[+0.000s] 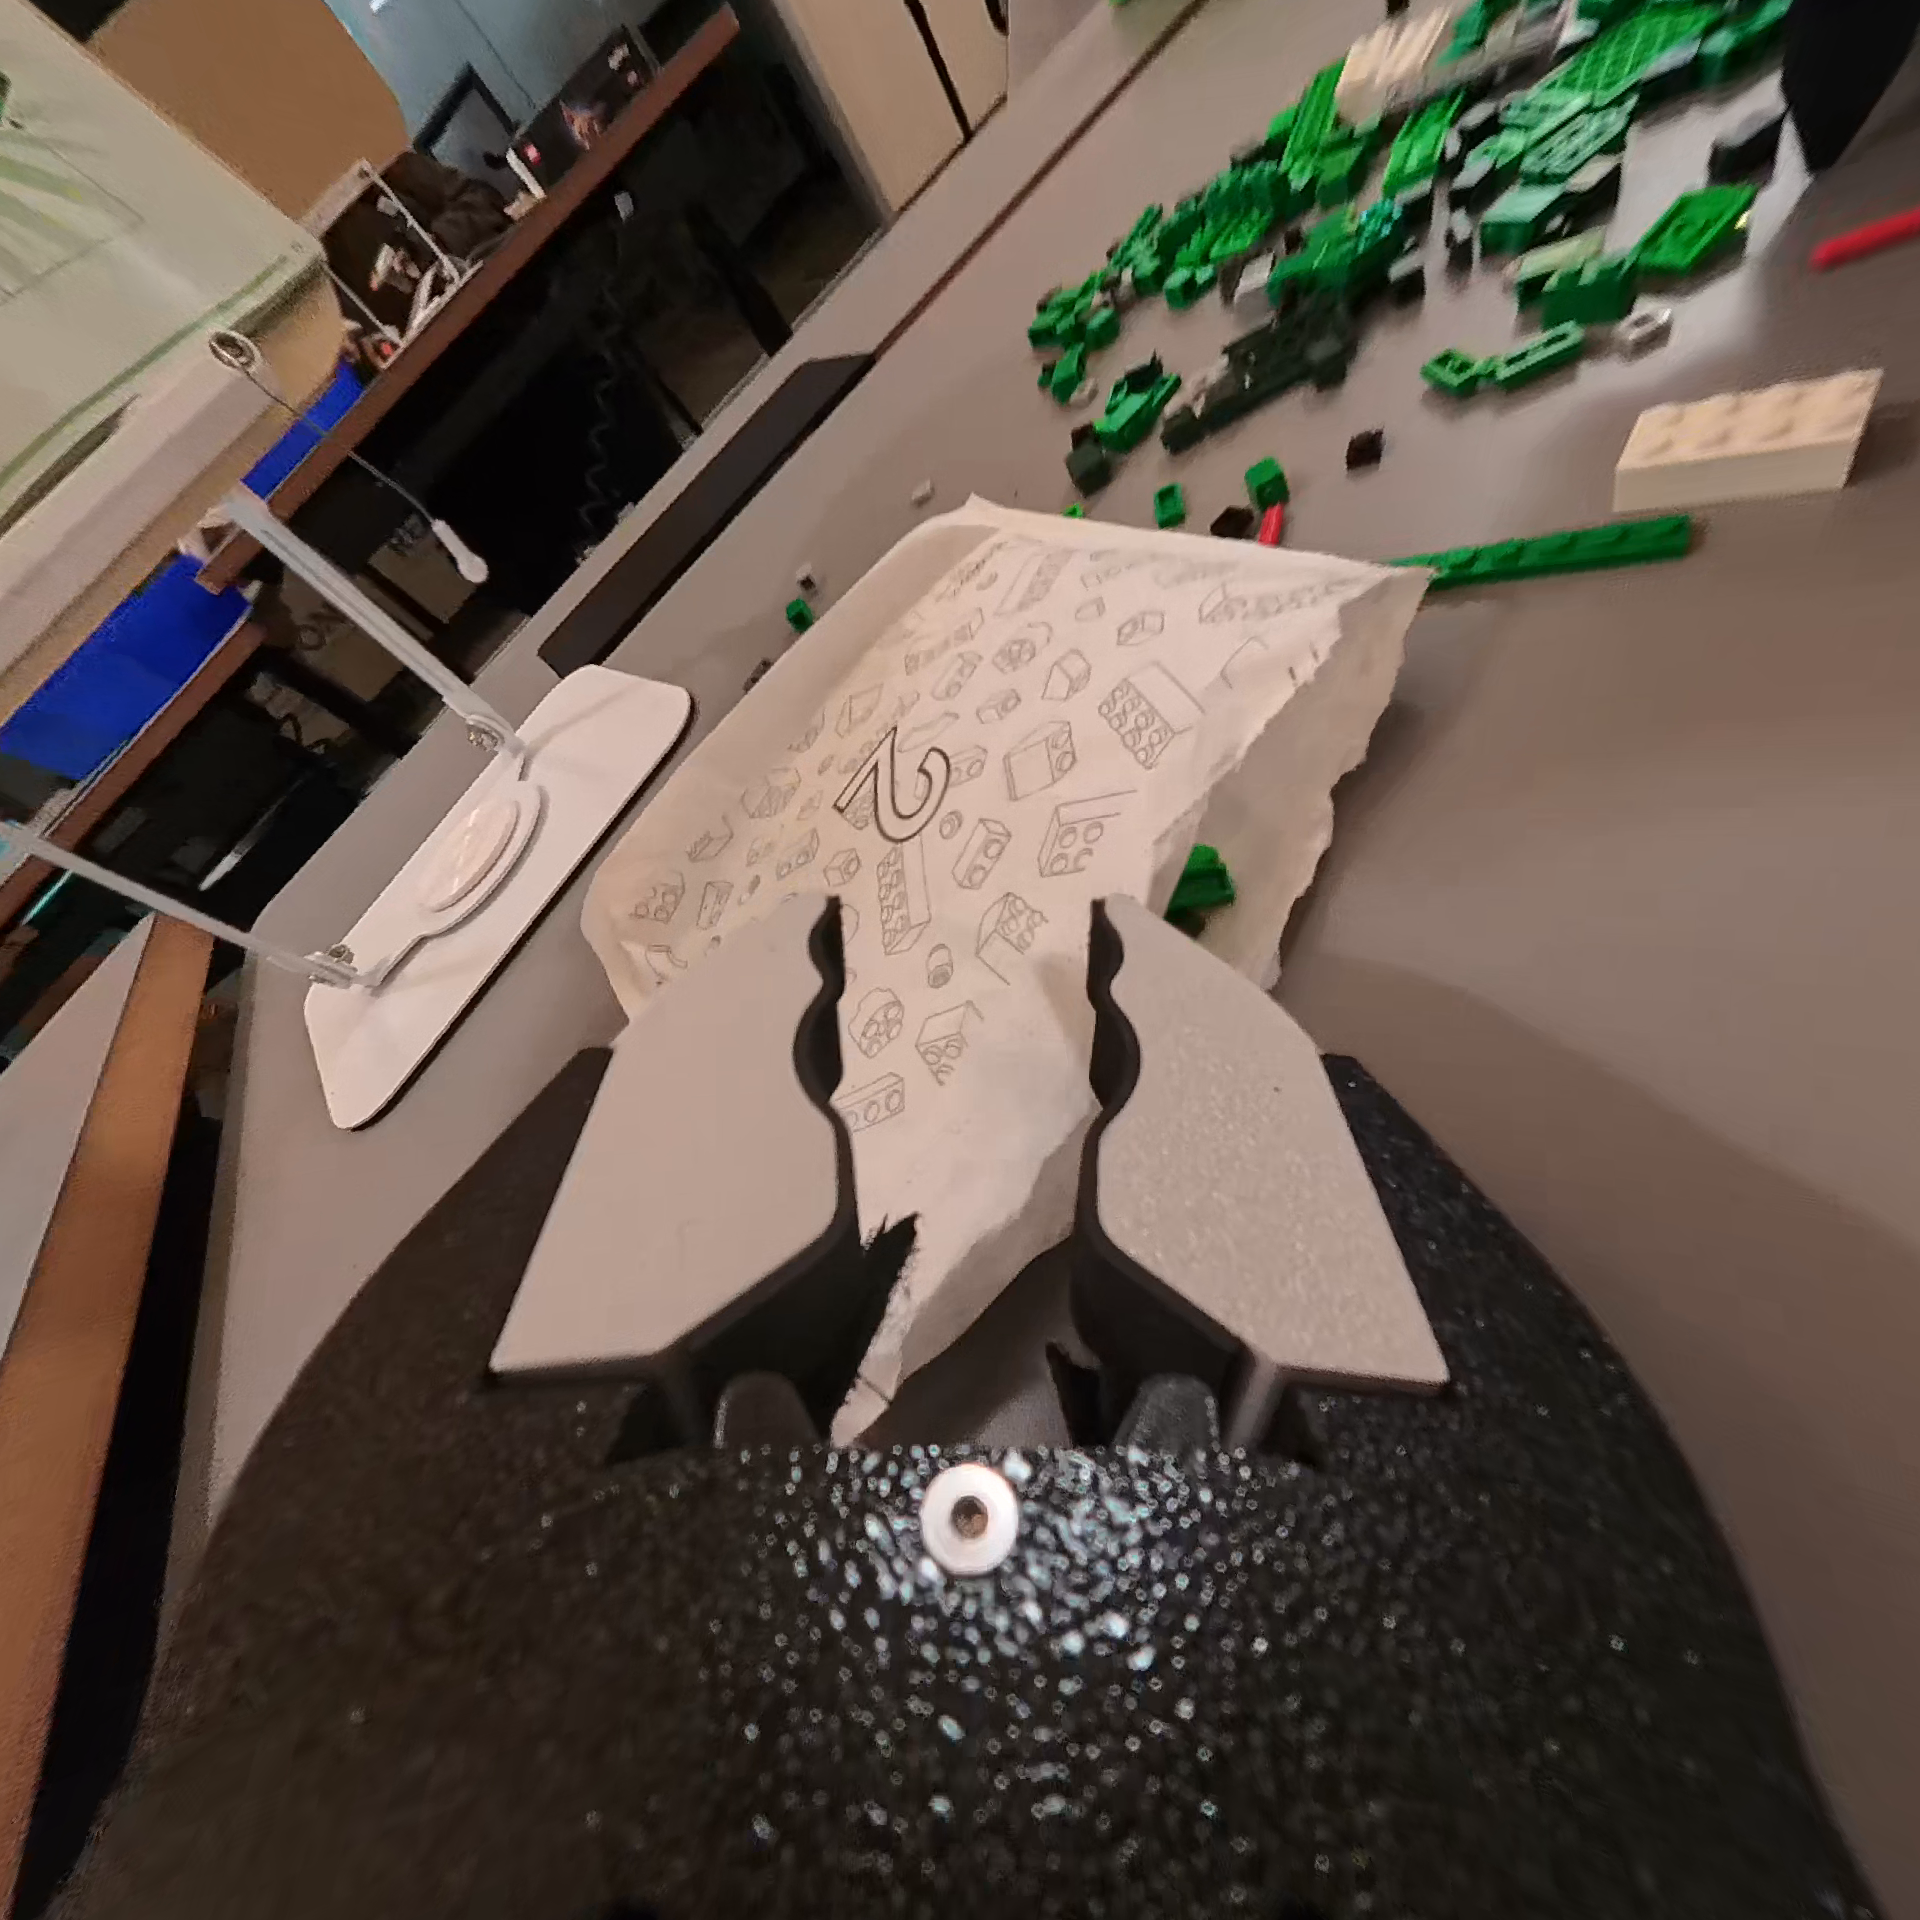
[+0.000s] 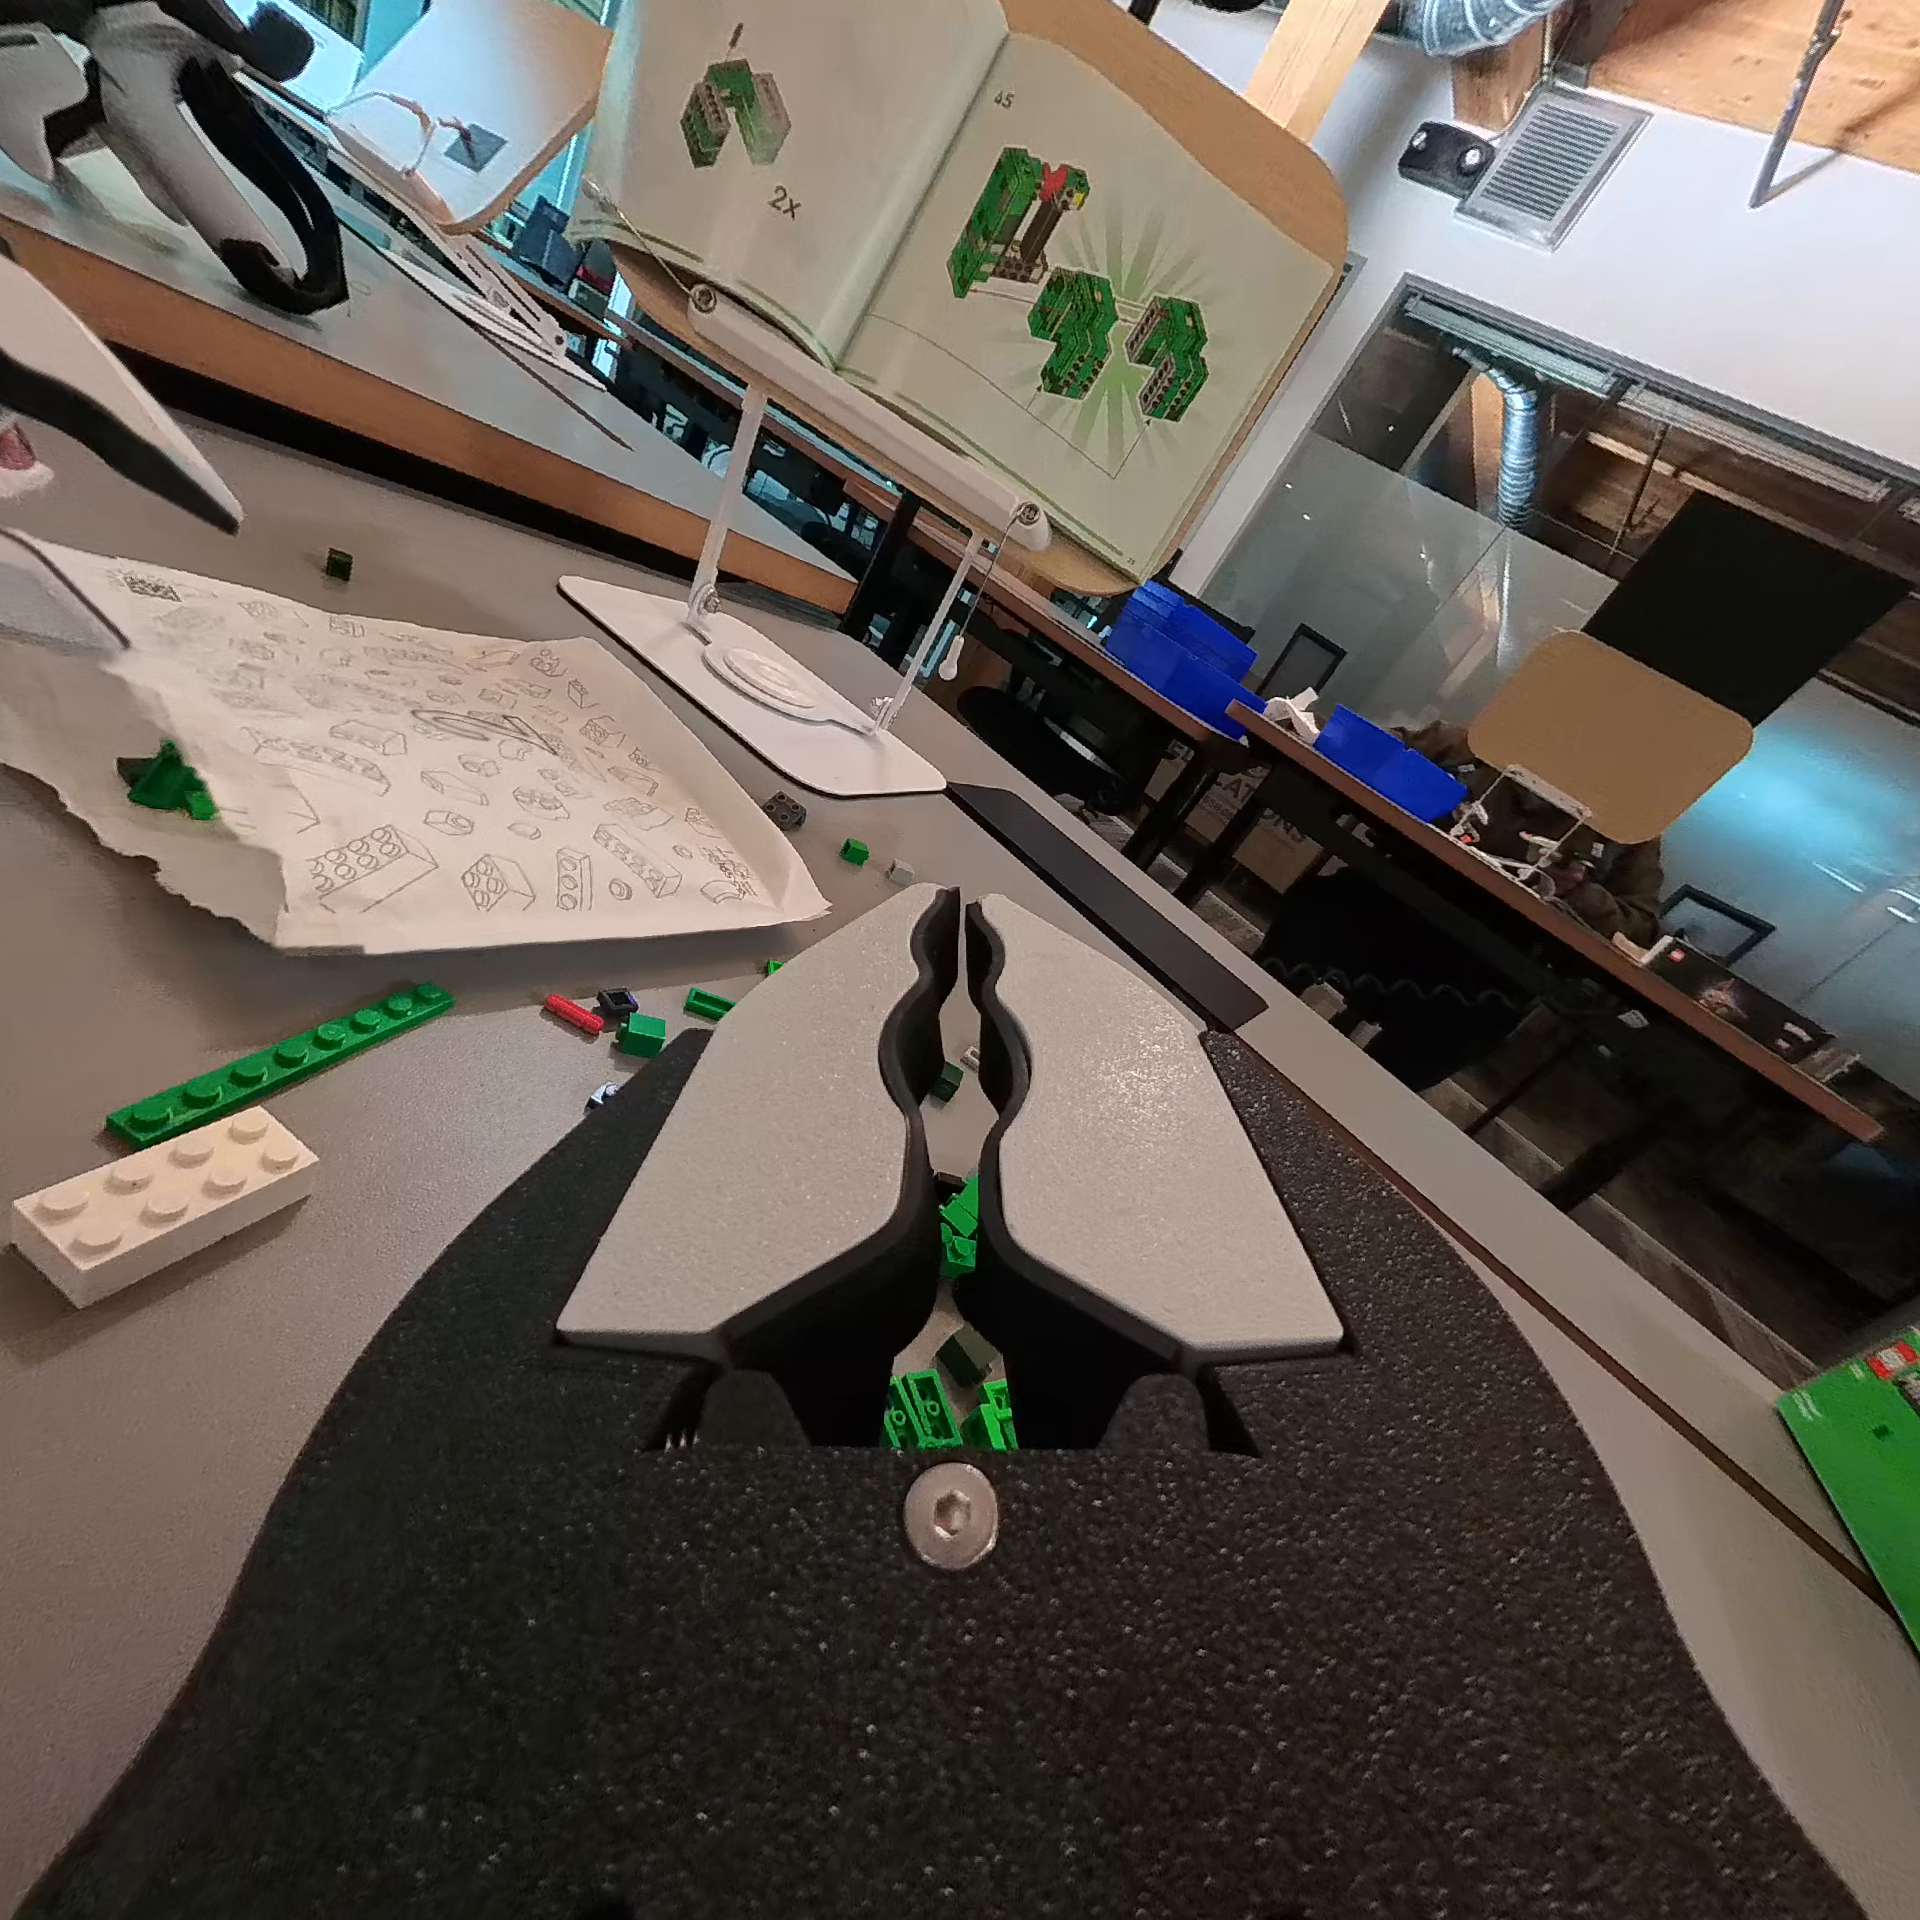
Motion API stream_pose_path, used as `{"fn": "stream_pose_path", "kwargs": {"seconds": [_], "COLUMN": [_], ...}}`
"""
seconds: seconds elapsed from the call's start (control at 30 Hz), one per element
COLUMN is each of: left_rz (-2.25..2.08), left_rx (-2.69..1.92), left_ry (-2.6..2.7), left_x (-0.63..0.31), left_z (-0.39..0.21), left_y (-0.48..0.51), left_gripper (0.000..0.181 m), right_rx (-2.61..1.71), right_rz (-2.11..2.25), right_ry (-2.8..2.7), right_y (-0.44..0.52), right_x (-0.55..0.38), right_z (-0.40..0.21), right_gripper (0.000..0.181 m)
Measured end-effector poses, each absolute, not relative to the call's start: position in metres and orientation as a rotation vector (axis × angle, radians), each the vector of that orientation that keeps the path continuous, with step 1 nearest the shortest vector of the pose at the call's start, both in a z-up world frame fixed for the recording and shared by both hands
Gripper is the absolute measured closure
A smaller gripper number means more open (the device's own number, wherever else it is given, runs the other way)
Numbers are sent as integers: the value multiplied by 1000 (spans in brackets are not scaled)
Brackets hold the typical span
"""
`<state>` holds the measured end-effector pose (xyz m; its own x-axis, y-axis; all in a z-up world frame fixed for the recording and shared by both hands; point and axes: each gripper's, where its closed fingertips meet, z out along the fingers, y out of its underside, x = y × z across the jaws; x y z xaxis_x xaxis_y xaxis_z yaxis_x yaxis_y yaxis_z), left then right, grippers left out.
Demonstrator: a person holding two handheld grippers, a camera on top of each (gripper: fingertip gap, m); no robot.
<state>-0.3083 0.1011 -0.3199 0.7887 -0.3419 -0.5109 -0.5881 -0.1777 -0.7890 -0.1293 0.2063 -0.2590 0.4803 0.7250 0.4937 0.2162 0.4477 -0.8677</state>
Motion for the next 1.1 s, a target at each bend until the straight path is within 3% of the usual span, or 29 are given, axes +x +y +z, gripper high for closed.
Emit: {"fn": "stream_pose_path", "kwargs": {"seconds": [0.2, 0.4, 1.1], "left_rz": [318, 364, 343], "left_rx": [-1812, -1784, -1762], "left_ry": [744, 679, 621], "left_x": [-309, -321, -326], "left_z": [-326, -318, -311], "left_y": [103, 103, 103], "left_gripper": [146, 181, 181], "right_rx": [-1098, -1099, -1097], "right_rz": [403, 404, 399], "right_ry": [-1055, -1049, -1057], "right_y": [207, 207, 207], "right_x": [-129, -128, -129], "right_z": [-259, -258, -259], "right_gripper": [180, 181, 181]}}
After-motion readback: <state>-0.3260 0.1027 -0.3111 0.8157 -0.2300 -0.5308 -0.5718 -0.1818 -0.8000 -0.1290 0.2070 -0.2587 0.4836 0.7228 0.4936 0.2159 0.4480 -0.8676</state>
